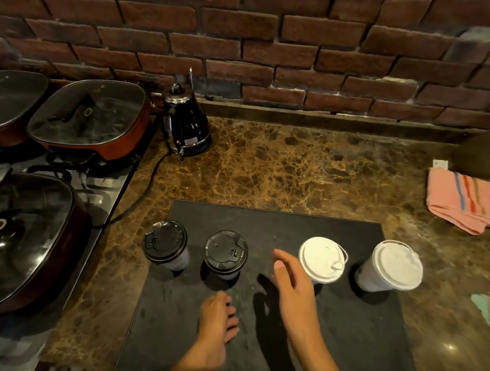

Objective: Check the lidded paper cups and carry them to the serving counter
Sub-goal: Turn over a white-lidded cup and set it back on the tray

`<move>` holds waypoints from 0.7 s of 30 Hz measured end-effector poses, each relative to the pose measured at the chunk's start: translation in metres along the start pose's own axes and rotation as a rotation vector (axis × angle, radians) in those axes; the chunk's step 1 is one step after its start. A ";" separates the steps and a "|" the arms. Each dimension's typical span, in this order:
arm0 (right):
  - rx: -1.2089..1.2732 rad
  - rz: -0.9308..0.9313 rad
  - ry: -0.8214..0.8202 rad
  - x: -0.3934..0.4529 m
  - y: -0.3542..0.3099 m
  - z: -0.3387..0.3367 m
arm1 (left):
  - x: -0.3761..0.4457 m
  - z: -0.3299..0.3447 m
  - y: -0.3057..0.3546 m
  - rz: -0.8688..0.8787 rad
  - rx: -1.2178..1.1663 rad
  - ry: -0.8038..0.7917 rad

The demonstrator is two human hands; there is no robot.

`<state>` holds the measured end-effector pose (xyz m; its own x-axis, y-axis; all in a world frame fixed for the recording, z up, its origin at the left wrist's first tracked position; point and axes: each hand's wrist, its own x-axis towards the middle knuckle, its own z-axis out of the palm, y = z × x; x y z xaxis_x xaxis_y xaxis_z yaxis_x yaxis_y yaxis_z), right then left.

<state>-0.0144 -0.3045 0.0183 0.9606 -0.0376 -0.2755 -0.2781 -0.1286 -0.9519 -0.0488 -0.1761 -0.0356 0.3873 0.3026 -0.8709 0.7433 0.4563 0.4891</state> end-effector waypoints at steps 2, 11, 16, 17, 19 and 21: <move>0.012 -0.072 0.048 -0.006 -0.008 -0.022 | -0.018 0.025 -0.012 0.098 0.093 -0.048; 0.010 -0.159 0.194 0.006 -0.007 -0.119 | -0.059 0.105 0.029 1.060 0.563 -0.109; -0.086 -0.044 0.156 0.017 0.036 -0.130 | -0.053 0.123 0.037 1.215 0.906 -0.116; -0.102 -0.015 0.134 0.020 0.044 -0.129 | -0.053 0.127 0.038 1.200 0.961 -0.127; -0.105 0.052 0.073 0.031 0.059 -0.124 | -0.052 0.135 0.040 1.172 1.072 -0.142; -0.091 0.089 0.000 0.041 0.068 -0.117 | -0.049 0.143 0.040 1.154 1.182 -0.160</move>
<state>0.0058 -0.4305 -0.0416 0.9321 -0.0528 -0.3584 -0.3611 -0.2145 -0.9075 0.0404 -0.2923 0.0198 0.9852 -0.1094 -0.1321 -0.0086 -0.8006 0.5991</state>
